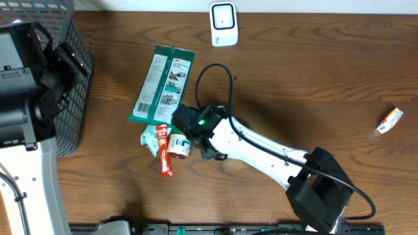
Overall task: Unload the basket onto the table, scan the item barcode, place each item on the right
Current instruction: 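Lower the right gripper around the white tub and close it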
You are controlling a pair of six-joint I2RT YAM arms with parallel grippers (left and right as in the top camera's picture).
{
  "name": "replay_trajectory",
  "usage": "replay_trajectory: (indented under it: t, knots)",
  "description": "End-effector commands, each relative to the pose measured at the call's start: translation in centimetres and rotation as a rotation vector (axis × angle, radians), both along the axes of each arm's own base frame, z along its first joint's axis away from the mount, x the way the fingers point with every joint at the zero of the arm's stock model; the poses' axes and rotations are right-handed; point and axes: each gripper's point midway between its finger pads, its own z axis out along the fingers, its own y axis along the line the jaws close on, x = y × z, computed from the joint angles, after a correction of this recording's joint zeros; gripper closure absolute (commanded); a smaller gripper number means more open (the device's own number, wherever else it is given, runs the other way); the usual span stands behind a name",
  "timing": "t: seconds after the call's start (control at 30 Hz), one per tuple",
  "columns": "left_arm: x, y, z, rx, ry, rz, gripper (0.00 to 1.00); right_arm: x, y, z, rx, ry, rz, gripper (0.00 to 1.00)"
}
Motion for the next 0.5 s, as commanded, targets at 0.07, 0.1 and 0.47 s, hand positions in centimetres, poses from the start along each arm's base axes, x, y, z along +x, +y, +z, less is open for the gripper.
replay_trajectory:
  t: [0.07, 0.1, 0.47]
  knots:
    - [0.0, 0.3, -0.2, 0.009, 0.007, 0.002, 0.19, 0.5, -1.6, 0.1, -0.016, 0.014, -0.077, 0.4]
    - [0.0, 0.3, -0.2, 0.009, 0.007, 0.002, 0.19, 0.7, -2.1, 0.1, -0.024, 0.018, -0.089, 0.36]
    - [0.0, 0.3, -0.2, 0.009, 0.007, 0.002, 0.19, 2.2, -5.6, -0.5, -0.016, 0.047, -0.293, 0.26]
